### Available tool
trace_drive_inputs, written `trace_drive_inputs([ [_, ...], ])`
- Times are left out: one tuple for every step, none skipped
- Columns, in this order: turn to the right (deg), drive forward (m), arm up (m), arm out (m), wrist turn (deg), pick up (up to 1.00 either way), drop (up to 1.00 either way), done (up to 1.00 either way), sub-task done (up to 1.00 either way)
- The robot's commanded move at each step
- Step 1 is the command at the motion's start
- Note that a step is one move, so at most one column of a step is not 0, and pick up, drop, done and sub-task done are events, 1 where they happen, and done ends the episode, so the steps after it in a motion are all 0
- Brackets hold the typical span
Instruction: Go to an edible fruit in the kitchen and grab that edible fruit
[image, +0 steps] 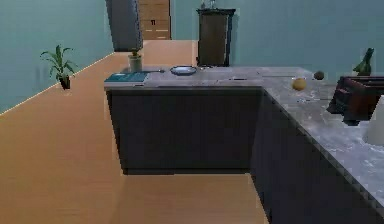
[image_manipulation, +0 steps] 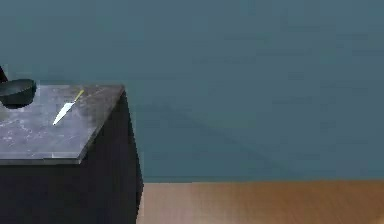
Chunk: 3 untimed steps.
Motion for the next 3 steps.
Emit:
trace_drive_inputs([
  [0.0, 0.65, 0.00, 0.00, 0.0, 0.00, 0.00, 0.00, 0.00],
  [-42.0, 0.00, 0.00, 0.00, 0.0, 0.00, 0.00, 0.00, 0.00],
  [-6.0, 0.00, 0.00, 0.00, 0.0, 0.00, 0.00, 0.00, 0.00],
])
